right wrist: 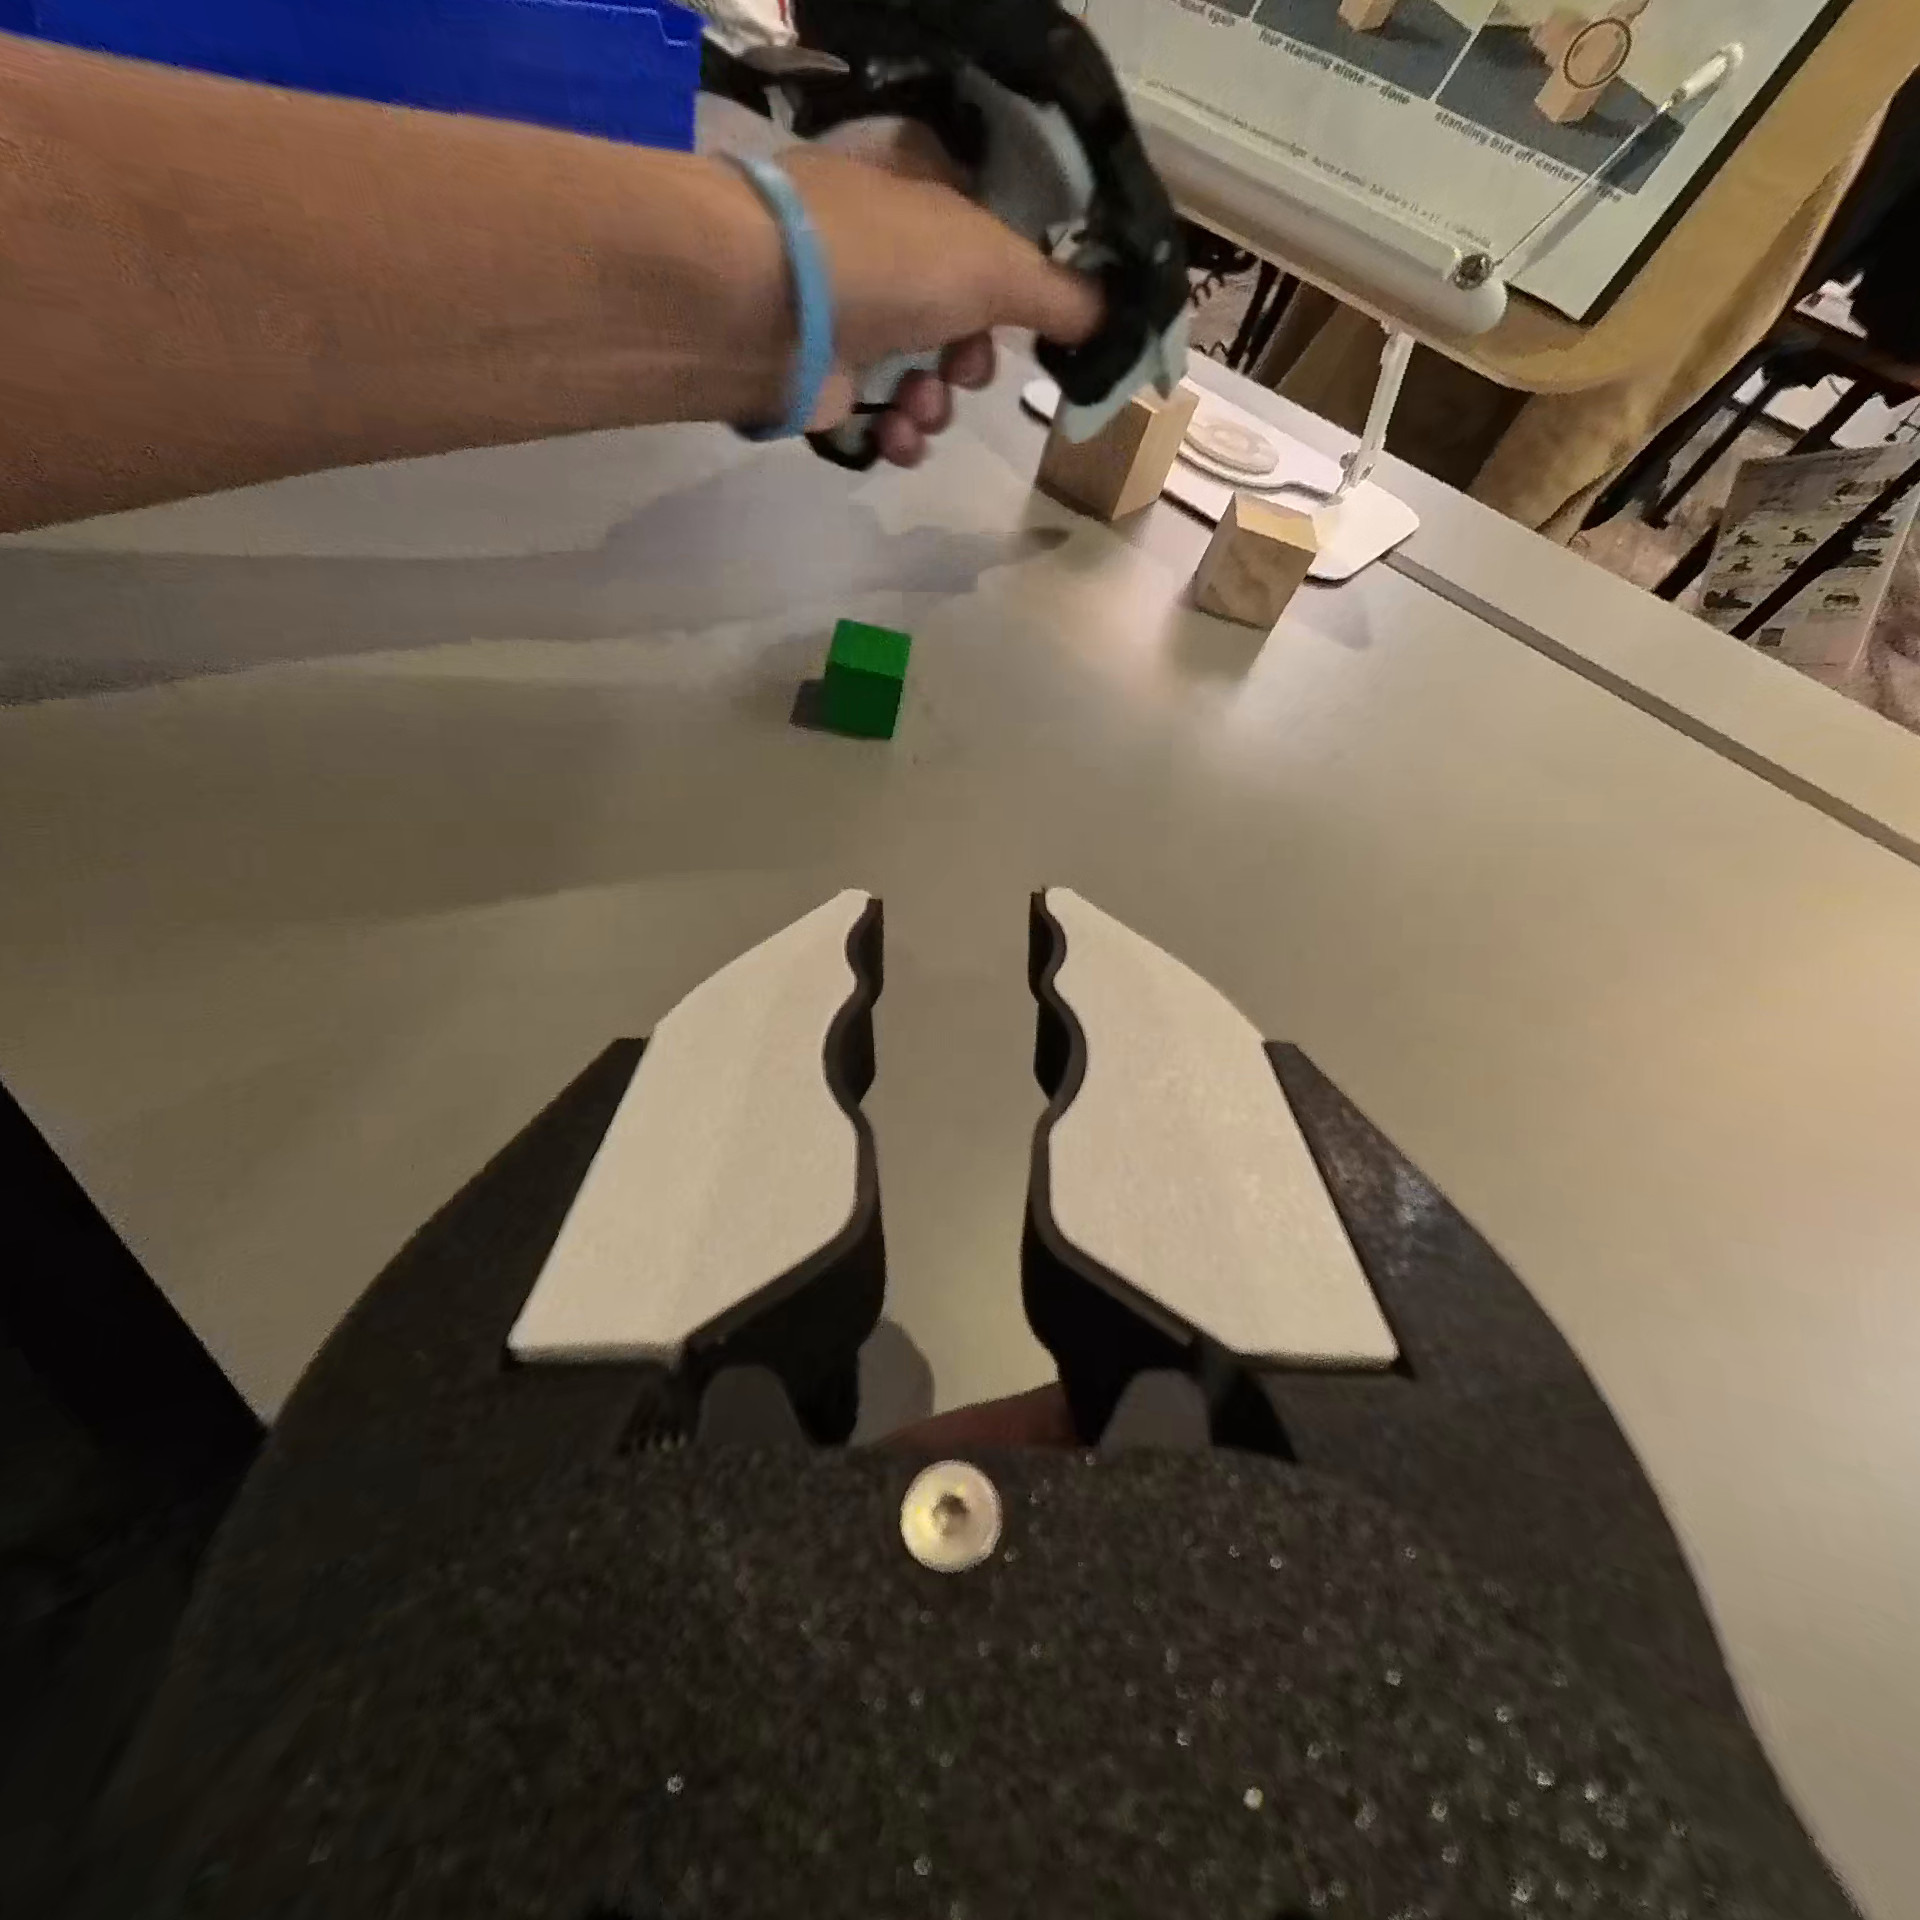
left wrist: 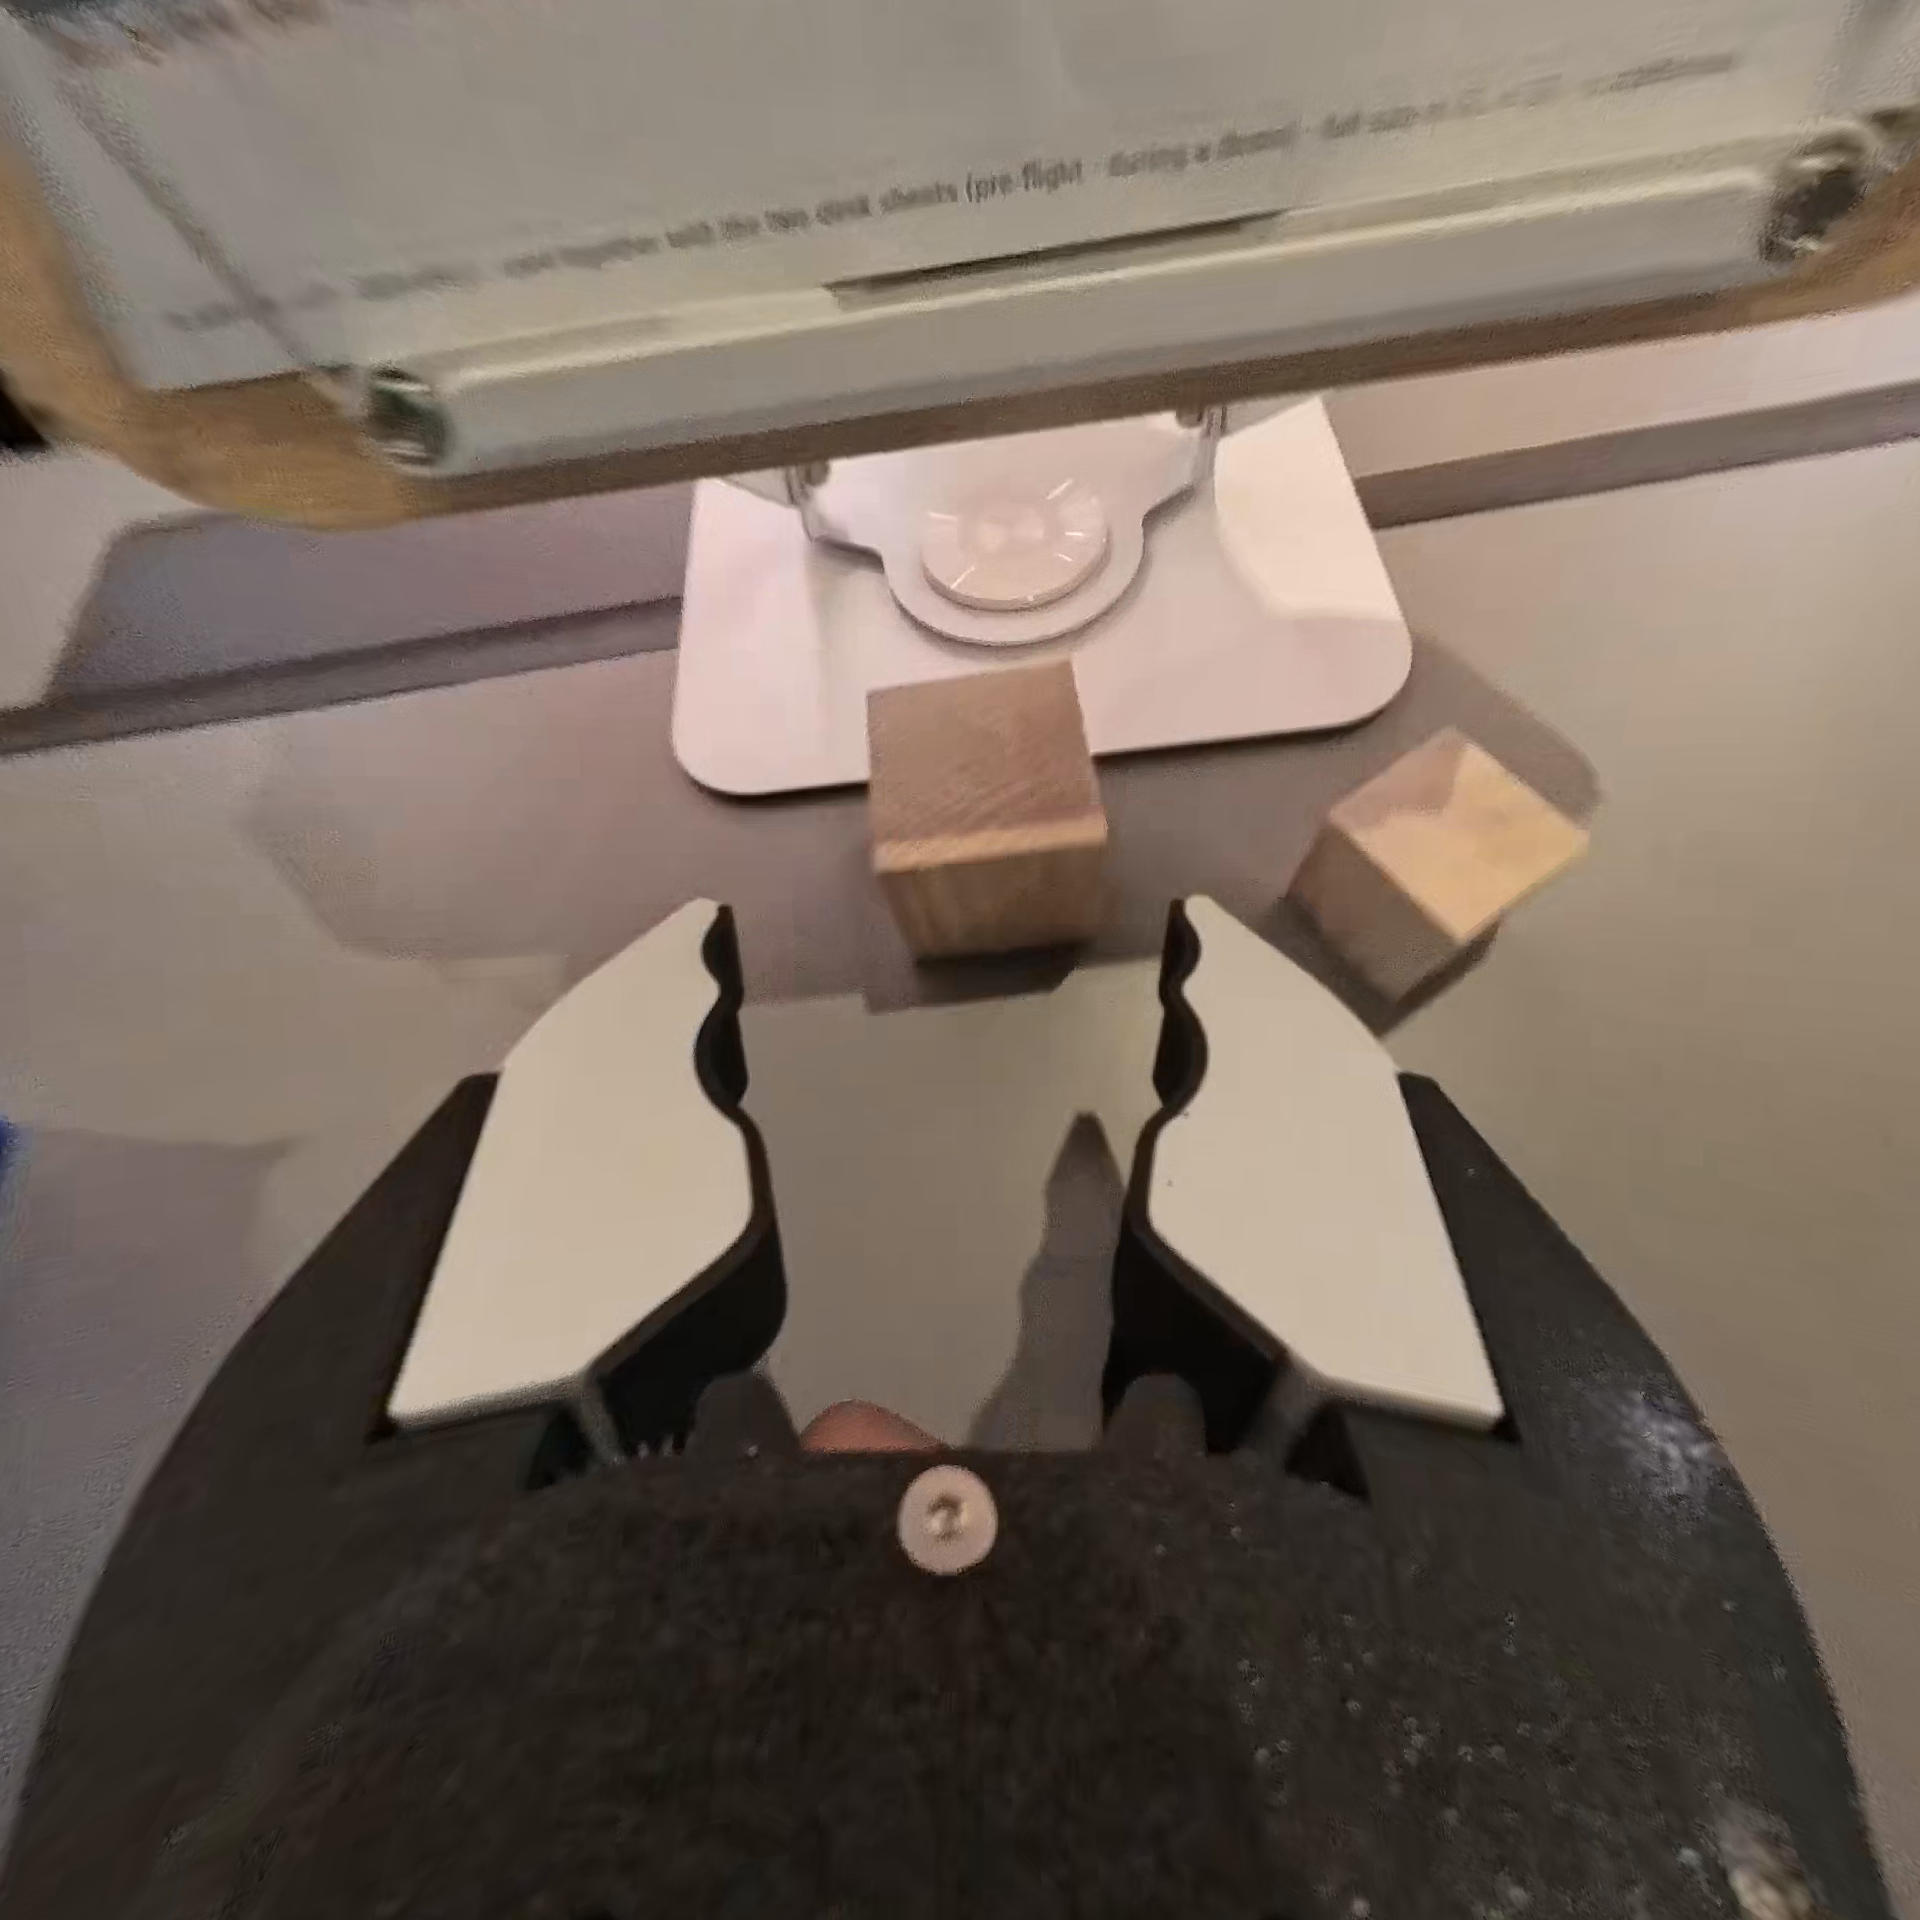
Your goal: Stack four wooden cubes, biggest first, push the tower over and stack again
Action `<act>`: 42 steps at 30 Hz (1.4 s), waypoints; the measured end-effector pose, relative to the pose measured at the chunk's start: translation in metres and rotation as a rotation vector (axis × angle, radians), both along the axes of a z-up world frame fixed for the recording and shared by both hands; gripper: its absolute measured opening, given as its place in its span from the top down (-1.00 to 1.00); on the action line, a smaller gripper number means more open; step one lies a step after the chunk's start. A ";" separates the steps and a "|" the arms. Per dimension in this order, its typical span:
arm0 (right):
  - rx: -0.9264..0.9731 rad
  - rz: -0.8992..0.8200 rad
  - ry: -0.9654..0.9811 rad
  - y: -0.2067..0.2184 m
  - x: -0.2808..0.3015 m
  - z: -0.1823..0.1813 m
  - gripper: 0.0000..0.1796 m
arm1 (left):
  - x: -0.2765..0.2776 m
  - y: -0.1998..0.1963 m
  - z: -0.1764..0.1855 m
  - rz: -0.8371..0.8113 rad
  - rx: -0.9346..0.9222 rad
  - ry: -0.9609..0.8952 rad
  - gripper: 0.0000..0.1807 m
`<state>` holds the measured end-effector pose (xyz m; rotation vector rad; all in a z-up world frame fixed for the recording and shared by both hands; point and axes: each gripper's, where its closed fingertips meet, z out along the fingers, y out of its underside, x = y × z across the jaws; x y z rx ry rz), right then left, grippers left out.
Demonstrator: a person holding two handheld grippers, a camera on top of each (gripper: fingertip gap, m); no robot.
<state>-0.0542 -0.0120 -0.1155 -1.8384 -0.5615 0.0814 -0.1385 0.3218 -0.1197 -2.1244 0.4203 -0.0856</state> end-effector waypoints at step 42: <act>-0.021 0.056 -0.043 -0.011 -0.009 -0.003 0.75 | -0.006 -0.170 -0.043 -1.398 -0.210 0.185 0.34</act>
